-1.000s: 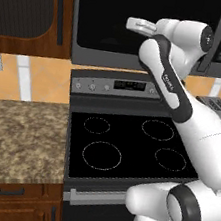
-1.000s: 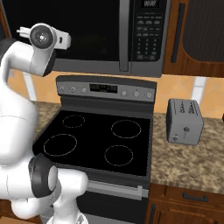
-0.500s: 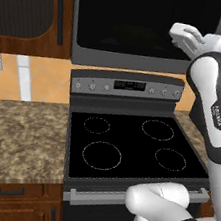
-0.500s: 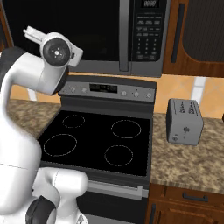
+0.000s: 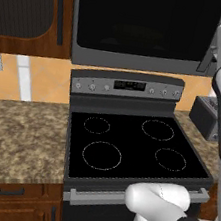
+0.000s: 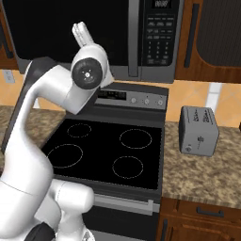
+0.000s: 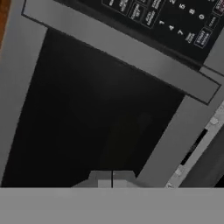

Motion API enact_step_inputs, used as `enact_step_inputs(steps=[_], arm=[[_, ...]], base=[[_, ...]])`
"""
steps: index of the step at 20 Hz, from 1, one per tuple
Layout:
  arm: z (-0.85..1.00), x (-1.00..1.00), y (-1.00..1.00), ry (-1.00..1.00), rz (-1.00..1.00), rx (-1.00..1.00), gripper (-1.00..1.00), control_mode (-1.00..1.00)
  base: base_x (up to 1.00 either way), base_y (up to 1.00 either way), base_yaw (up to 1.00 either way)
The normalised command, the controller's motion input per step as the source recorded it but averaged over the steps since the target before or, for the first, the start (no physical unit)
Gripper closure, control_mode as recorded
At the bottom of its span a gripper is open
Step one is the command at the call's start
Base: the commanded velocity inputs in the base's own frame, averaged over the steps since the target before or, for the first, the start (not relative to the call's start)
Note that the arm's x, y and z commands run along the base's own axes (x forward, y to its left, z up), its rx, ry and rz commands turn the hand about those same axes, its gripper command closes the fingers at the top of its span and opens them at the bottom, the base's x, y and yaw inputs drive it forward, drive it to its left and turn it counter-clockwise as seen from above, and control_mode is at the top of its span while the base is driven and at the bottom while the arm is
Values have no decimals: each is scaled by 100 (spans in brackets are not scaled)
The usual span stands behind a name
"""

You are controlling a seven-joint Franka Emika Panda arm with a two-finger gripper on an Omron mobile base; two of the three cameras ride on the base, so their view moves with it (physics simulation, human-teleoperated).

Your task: Open the microwave, place the bowl with waffle inside the microwave, then close the microwave door and turn it on.

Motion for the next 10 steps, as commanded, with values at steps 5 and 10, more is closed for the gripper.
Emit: enact_step_inputs(steps=[5,10], arm=[[-11,17,-100,11,-4,55,100,-100],[-17,1,-68,0,0,21,100,-100]], base=[[0,0,0],[0,0,0]])
